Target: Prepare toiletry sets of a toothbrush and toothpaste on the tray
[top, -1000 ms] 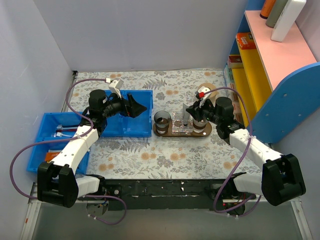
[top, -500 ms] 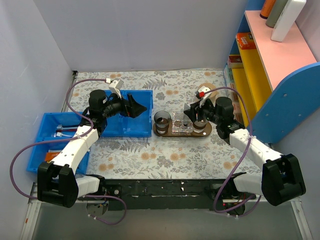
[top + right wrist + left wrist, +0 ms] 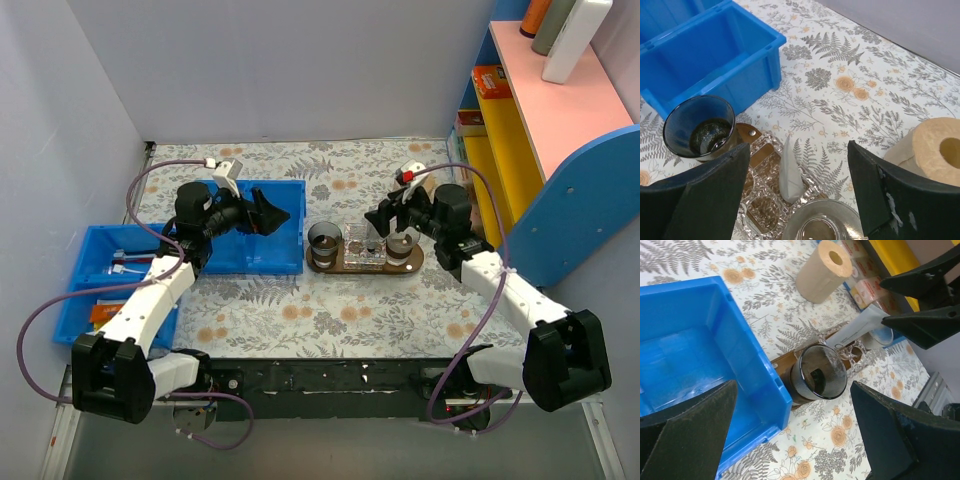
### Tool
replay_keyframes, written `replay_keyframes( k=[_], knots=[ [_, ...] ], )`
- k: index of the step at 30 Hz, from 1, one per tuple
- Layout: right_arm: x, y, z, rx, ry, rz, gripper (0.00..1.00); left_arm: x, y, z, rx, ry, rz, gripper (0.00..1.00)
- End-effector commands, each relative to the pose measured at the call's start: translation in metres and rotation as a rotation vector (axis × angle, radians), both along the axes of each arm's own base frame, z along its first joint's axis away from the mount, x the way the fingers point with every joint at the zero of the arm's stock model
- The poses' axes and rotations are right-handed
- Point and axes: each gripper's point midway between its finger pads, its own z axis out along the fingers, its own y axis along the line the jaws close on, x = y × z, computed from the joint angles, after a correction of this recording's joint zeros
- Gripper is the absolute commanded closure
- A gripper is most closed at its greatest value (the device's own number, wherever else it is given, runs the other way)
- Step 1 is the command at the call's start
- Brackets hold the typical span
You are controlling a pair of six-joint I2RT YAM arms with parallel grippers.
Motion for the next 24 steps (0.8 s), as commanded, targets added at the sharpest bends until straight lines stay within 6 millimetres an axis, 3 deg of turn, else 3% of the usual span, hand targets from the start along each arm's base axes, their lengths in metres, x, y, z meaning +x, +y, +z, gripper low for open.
replay_keyframes(
  k=[1, 4, 5, 6, 8, 10, 11, 13, 14, 17, 18, 20, 21, 22, 24],
  knots=[
    [0.017, -0.014, 0.054, 0.042, -0.074, -0.088, 0.14, 0.006, 0.022, 0.025, 0.011, -0.041, 0.154, 0.02],
    [0.024, -0.020, 0.069, 0.052, -0.068, -0.116, 0.13, 0.015, 0.044, 0.043, 0.001, -0.027, 0.320, 0.02],
    [0.027, -0.023, 0.073, 0.055, -0.069, -0.130, 0.13, 0.019, 0.051, 0.058, -0.009, -0.043, 0.376, 0.02],
    [0.030, -0.024, 0.071, 0.053, -0.045, -0.143, 0.13, 0.019, 0.059, 0.057, -0.012, 0.000, 0.430, 0.02],
    [0.038, -0.029, 0.087, 0.063, -0.056, -0.176, 0.13, 0.029, 0.083, 0.063, -0.002, 0.013, 0.585, 0.02],
    [0.048, -0.033, 0.086, 0.058, -0.035, -0.210, 0.13, 0.037, 0.108, 0.077, 0.006, 0.025, 0.736, 0.02],
    [0.055, -0.036, 0.092, 0.057, -0.044, -0.243, 0.14, 0.044, 0.115, 0.074, 0.020, 0.046, 0.784, 0.02],
    [0.066, -0.036, 0.082, 0.069, 0.010, -0.274, 0.18, 0.048, 0.134, 0.085, -0.009, 0.085, 0.914, 0.02],
    [0.071, -0.035, 0.088, 0.075, 0.007, -0.284, 0.19, 0.051, 0.149, 0.082, 0.004, 0.099, 1.009, 0.02],
    [0.084, -0.032, 0.075, 0.055, 0.075, -0.299, 0.22, 0.047, 0.167, 0.086, -0.025, 0.117, 1.139, 0.02],
    [0.093, -0.029, 0.086, 0.057, 0.071, -0.296, 0.24, 0.043, 0.172, 0.076, -0.004, 0.165, 1.170, 0.02],
    [0.095, -0.029, 0.088, 0.033, 0.115, -0.302, 0.25, 0.037, 0.181, 0.082, -0.029, 0.216, 1.246, 0.02],
    [0.102, -0.028, 0.101, 0.035, 0.106, -0.309, 0.27, 0.025, 0.185, 0.055, 0.052, 0.335, 1.280, 0.02],
    [0.103, -0.029, 0.103, 0.030, 0.112, -0.318, 0.28, 0.021, 0.192, 0.057, 0.043, 0.372, 1.313, 0.02],
    [0.106, -0.035, 0.103, 0.022, 0.142, -0.360, 0.29, 0.000, 0.197, 0.033, 0.070, 0.527, 1.351, 0.02]
  ],
)
